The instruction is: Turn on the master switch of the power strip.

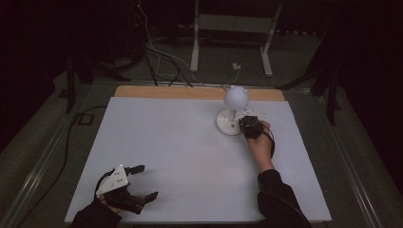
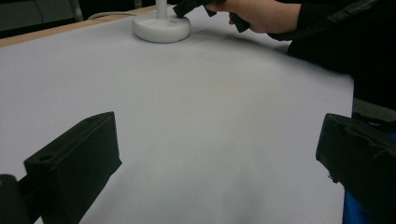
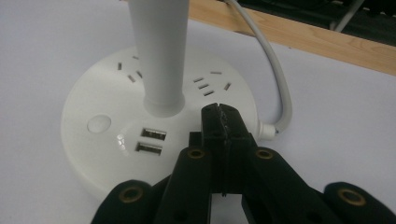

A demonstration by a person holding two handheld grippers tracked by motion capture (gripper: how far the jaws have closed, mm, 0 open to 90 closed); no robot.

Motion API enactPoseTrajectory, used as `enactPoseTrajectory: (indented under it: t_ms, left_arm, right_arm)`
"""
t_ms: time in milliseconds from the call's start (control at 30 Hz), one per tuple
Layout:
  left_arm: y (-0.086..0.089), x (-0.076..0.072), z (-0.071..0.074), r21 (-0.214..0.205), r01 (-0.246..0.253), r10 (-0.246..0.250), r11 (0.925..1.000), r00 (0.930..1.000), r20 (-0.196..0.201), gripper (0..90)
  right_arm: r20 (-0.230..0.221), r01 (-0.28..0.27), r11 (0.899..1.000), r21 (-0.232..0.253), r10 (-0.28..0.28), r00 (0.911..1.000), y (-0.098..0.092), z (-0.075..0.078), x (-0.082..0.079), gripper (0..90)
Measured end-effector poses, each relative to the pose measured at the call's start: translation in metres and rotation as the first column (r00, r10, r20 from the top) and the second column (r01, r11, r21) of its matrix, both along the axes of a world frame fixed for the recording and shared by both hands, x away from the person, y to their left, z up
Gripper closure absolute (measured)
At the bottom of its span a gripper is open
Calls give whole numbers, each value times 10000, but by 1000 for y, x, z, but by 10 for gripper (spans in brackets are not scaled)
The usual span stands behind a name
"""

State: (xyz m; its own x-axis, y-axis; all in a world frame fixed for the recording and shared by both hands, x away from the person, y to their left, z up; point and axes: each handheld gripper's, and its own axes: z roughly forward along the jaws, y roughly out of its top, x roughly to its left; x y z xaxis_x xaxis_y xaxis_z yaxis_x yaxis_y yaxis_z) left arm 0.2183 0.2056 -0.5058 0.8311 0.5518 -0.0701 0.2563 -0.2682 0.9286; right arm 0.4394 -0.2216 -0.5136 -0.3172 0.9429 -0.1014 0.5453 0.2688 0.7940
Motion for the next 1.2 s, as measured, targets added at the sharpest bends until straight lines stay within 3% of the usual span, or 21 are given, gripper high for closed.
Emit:
enactPoseTrajectory:
  t_ms: [133, 200, 333, 633, 667, 733, 767, 833, 867, 900, 933, 1067, 1200]
  left_arm:
    - [0, 1, 0, -21, -36, 36, 10000, 10000, -35, 1]
    - [1, 1, 0, -34, -31, 31, 10000, 10000, -26, 1]
    - [0, 1, 0, -16, -30, 30, 10000, 10000, -36, 1]
    - [0, 1, 0, -13, -63, 63, 10000, 10000, -48, 1]
    - [0, 1, -1, 7, -59, 59, 10000, 10000, -40, 1]
    - [0, 1, 0, -2, -26, 26, 10000, 10000, -28, 1]
    - [0, 0, 0, -6, -19, 19, 10000, 10000, -23, 1]
    - [0, 0, 0, -7, -21, 21, 10000, 10000, -26, 1]
    - [0, 0, 0, -7, -26, 26, 10000, 10000, -23, 1]
    - [0, 0, 0, -7, -26, 26, 10000, 10000, -27, 1]
    - [0, 0, 0, -12, -25, 25, 10000, 10000, -31, 1]
    - [0, 0, 0, -1, -27, 27, 10000, 10000, -26, 1]
    - [0, 0, 0, -1, -18, 18, 10000, 10000, -10, 1]
  right_arm:
    - [-26, -14, 10000, 4, 14, 10000, -1, 6, 1, 900]
    - [114, 108, 9967, 804, -118, 9999, -10, 17, 0, 900]
    - [11, 26, 9936, 1133, -28, 10000, -13, 25, -1, 900]
    - [-231, -218, 9923, 1215, 248, 9994, -14, 32, -9, 894]
    - [-236, -251, 9908, 1330, 285, 9993, -15, 32, -11, 782]
    - [-277, -468, 9873, 1519, 516, 9983, -16, 33, -11, 752]
    - [-256, -444, 9894, 1386, 484, 9985, -15, 33, -13, 734]
    - [-143, -407, 9920, 1195, 428, 9990, -13, 33, -16, 616]
    - [-150, -420, 9911, 1261, 442, 9989, -13, 34, -17, 550]
    - [-112, -711, 9887, 1319, 732, 9973, -12, 36, -20, 386]
    - [-112, -711, 9887, 1319, 732, 9973, -12, 36, -20, 386]
    - [-97, -765, 9885, 1308, 784, 9969, -9, 38, -24, 123]
    - [136, -774, 9917, 1031, 764, 9970, -6, 39, -29, 2]
